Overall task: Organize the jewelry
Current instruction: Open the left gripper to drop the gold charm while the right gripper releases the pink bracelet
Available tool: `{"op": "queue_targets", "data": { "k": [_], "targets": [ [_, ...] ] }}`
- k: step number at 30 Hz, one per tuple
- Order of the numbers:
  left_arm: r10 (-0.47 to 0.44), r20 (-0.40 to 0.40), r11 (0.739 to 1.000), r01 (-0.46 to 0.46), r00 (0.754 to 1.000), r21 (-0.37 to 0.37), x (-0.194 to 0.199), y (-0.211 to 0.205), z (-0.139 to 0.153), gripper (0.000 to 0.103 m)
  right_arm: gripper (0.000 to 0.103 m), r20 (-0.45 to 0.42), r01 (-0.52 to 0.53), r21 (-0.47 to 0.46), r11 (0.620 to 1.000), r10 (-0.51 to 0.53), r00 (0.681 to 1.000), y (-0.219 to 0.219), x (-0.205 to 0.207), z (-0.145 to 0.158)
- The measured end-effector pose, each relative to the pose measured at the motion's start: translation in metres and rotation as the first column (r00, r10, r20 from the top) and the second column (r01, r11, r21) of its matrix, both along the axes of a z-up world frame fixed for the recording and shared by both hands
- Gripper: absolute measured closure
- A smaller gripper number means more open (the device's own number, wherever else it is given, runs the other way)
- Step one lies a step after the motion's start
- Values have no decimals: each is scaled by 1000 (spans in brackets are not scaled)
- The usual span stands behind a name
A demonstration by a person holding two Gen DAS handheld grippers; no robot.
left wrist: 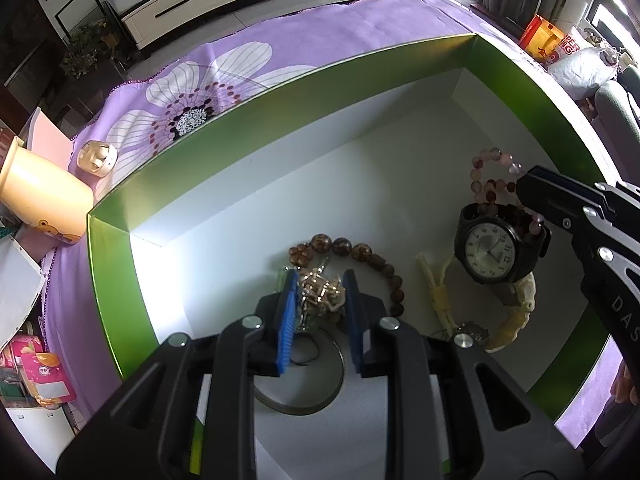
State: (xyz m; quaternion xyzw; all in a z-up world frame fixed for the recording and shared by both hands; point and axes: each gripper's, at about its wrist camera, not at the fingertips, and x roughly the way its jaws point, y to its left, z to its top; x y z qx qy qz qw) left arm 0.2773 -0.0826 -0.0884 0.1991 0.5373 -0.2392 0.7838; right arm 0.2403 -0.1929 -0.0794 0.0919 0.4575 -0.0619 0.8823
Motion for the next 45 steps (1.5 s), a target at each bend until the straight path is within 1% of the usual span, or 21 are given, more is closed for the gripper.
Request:
{"op": "queue_targets", "data": {
  "k": [3, 10, 17, 22, 24, 28, 31, 33, 34, 35, 40, 41, 43, 45],
  "targets": [
    [0, -1, 1000, 0, 1000, 1, -1, 0, 0, 78, 96, -3, -1, -1, 1000, 1, 1000, 1, 0, -1],
    [3, -6, 1000, -3, 1000, -7, -2, 1, 0, 69, 95, -10, 1, -3, 1000, -2, 1000, 1, 2, -1],
    [-3, 0, 1000, 3, 1000, -6, -4, 1, 1, 68, 94, -18, 7, -8, 1000, -7, 1000, 0, 1, -1],
    [0, 3, 1000, 0, 1000, -17, -5, 2, 5, 63, 94, -15, 10, -7, 1000, -10, 1000, -1, 0, 0],
    [-1, 6, 1000, 2, 1000, -18, -7, 2, 6, 63, 94, -15, 11, -6, 1000, -11, 1000, -2, -1, 0],
    [-5, 21, 1000, 5, 1000, -15, -9, 2, 10, 55, 94, -11, 12, -11, 1000, -13, 1000, -2, -3, 2],
    [-5, 29, 1000, 6, 1000, -15, -9, 3, 12, 53, 93, -9, 21, -15, 1000, -21, 1000, -5, -5, 3],
    [-8, 36, 1000, 8, 999, -10, -10, 2, 12, 53, 90, -6, 26, -15, 1000, -26, 1000, -7, -7, 4],
    [-8, 39, 1000, 9, 999, -9, -10, 3, 13, 52, 83, -4, 29, -14, 999, -29, 1000, -8, -7, 5],
    [-9, 40, 1000, 9, 999, -10, -11, 3, 13, 52, 81, -1, 31, -12, 999, -31, 1000, -8, -8, 5],
    [-6, 58, 1000, 6, 998, -4, -12, 3, 17, 46, 80, 2, 30, -14, 999, -30, 1000, -9, -10, 7],
    [-4, 61, 1000, 5, 998, -3, -12, 3, 17, 45, 75, 4, 32, -13, 999, -32, 999, -9, -11, 7],
    [0, 62, 1000, 0, 998, -5, -13, 3, 19, 40, 70, 10, 38, -8, 999, -38, 999, -10, -12, 8],
    [4, 72, 1000, -4, 997, -5, -13, 4, 21, 38, 67, 11, 42, -8, 999, -42, 999, -10, -13, 8]
  ]
}}
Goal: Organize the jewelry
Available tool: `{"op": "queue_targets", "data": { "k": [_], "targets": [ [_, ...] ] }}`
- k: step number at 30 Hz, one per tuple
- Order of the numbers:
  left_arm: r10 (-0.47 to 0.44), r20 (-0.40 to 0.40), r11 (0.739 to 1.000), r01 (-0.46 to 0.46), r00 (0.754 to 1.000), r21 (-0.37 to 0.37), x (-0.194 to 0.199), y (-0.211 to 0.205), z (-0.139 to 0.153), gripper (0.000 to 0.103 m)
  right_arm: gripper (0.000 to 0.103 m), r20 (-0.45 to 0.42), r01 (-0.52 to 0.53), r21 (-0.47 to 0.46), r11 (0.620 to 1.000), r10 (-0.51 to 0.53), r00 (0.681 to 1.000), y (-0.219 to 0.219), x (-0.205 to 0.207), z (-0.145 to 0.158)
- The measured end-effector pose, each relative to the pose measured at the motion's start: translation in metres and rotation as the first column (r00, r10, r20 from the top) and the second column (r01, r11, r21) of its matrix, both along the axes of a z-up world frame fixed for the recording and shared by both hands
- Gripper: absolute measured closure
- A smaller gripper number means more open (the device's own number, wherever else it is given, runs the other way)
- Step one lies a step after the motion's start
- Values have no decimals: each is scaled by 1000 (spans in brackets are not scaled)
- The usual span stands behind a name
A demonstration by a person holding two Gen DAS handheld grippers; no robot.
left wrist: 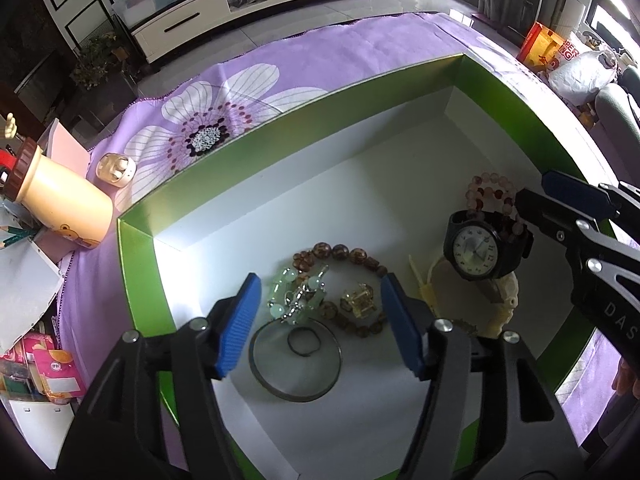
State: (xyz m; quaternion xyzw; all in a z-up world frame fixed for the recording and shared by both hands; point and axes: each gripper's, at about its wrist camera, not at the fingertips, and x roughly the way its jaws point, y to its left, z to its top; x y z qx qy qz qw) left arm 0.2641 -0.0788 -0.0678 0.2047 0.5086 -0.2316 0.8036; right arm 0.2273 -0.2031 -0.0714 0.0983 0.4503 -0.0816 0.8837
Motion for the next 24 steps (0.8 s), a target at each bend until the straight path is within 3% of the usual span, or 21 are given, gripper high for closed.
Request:
{"op": "queue_targets", "data": {
  "k": [5, 12, 14, 18, 24],
  "targets": [
    [10, 14, 1000, -11, 1000, 3, -2, 3, 4, 33, 54, 7, 7, -3, 1000, -6, 1000, -1, -4, 2],
    [35, 44, 999, -35, 998, -7, -4, 10, 15, 22, 46, 25, 9, -10, 1000, -9, 1000, 0, -10, 8],
    [41, 57, 999, -41, 998, -8, -5, 11, 18, 20, 38, 36, 11, -22, 1000, -10, 999, 1, -12, 11],
    [52, 97, 999, -51, 994, -8, -12, 17, 28, 13, 32, 53, 13, -30, 999, -12, 999, 1, -16, 19],
    [86, 120, 996, -82, 989, -38, -19, 28, 42, 10, 17, 69, 13, -73, 997, -8, 998, 4, -28, 33]
  ]
}}
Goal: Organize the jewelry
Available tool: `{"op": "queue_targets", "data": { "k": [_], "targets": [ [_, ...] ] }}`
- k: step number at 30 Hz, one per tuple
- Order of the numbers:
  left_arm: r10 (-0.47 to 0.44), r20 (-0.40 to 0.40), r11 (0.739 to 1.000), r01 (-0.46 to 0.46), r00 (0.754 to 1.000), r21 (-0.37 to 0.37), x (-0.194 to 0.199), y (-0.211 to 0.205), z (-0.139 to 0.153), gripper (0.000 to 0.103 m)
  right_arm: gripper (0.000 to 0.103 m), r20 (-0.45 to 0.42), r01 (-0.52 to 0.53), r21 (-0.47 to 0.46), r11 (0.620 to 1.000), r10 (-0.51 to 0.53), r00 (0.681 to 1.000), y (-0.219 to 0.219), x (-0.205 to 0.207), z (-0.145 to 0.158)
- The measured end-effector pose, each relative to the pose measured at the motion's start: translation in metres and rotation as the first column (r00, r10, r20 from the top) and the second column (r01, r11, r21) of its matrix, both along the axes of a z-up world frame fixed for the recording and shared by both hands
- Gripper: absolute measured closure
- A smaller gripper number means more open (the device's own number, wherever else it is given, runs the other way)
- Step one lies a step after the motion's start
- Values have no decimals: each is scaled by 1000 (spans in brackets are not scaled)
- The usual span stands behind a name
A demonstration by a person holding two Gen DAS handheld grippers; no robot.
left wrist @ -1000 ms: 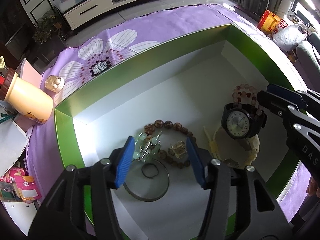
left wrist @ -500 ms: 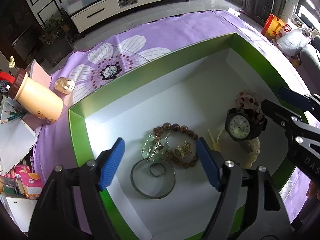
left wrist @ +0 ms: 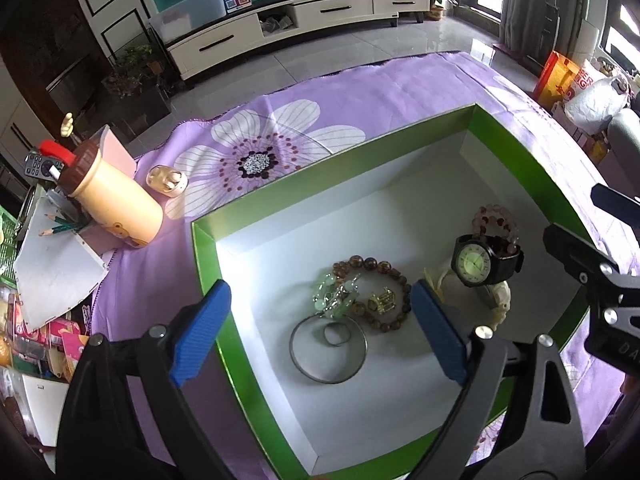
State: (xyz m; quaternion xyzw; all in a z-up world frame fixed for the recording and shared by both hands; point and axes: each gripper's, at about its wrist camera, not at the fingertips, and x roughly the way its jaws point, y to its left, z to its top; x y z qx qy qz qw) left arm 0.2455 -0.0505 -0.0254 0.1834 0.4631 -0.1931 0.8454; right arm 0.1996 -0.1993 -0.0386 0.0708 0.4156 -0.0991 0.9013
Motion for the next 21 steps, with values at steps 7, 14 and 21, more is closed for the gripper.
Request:
{"op": "queue_targets", "data": {
  "k": [7, 14, 21],
  "targets": [
    [35, 8, 998, -35, 999, -50, -8, 11, 19, 3, 1, 19, -7, -67, 998, 9, 1000, 6, -16, 23],
    [64, 26, 997, -63, 998, -47, -17, 17, 39, 2, 1, 34, -10, -71, 997, 12, 999, 9, -27, 41],
    [87, 13, 996, -86, 996, -35, -22, 21, 56, 2, 1, 18, -13, -41, 999, 14, 1000, 7, -31, 57]
  ]
}}
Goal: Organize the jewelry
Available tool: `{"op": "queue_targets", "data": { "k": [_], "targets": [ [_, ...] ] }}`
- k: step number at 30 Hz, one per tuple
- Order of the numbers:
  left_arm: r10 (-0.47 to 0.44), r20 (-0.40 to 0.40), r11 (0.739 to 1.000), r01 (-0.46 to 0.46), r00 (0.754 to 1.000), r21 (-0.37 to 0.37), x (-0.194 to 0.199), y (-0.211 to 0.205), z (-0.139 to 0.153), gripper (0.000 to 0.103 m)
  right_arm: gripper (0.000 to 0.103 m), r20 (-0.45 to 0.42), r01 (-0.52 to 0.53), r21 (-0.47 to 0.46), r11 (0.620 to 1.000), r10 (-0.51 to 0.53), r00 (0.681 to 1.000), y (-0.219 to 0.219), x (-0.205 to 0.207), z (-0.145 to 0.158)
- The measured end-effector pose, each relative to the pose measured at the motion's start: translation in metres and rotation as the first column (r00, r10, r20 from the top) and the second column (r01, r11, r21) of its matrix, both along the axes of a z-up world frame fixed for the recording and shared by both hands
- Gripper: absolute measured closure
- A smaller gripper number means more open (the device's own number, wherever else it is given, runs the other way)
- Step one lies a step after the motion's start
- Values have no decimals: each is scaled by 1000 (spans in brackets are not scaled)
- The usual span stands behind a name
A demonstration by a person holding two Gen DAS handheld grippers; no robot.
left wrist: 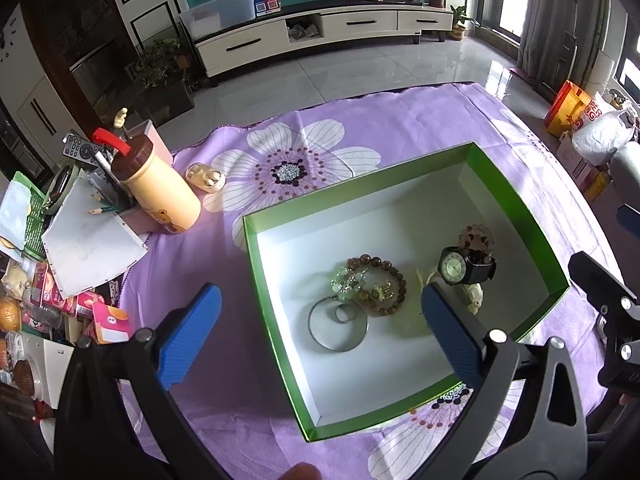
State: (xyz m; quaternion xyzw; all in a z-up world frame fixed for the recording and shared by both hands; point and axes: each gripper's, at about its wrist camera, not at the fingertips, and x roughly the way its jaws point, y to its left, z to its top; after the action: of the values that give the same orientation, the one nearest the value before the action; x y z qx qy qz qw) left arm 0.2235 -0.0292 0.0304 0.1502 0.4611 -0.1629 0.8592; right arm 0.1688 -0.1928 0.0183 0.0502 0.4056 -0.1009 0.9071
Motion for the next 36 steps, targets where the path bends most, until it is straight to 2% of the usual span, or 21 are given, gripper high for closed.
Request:
{"op": "queue_targets", "data": {
  "k": [5, 11, 14, 17, 19, 24, 36],
  "targets": [
    [27, 14, 999, -27, 1000, -31, -3, 6, 27, 2, 1, -12, -1, 32, 999, 1, 1000, -4, -1, 20],
    [70, 64, 996, -66, 995, -68, -14, 13, 63, 2, 1, 29, -44, -10, 999, 44, 999, 6, -8, 59],
    [99, 89, 992, -91, 991, -85, -20, 15, 72, 2, 1, 53, -68, -25, 997, 69, 996, 12, -12, 71],
    [120, 85, 989, -112, 989, -96, -19, 14, 69, 2, 1, 63, -69, -18, 997, 70, 996, 10, -13, 71],
    [131, 50, 988, -126, 990, -86, -15, 13, 58, 2, 1, 47, -60, -16, 998, 61, 997, 5, -8, 63],
    [146, 25, 988, -145, 989, -63, -13, 12, 41, 2, 1, 20, -60, -7, 998, 60, 998, 0, -2, 46],
    [159, 60, 987, -157, 985, -40, -16, 17, 43, 2, 1, 20, -58, -15, 998, 58, 998, 1, -2, 43]
  ]
}}
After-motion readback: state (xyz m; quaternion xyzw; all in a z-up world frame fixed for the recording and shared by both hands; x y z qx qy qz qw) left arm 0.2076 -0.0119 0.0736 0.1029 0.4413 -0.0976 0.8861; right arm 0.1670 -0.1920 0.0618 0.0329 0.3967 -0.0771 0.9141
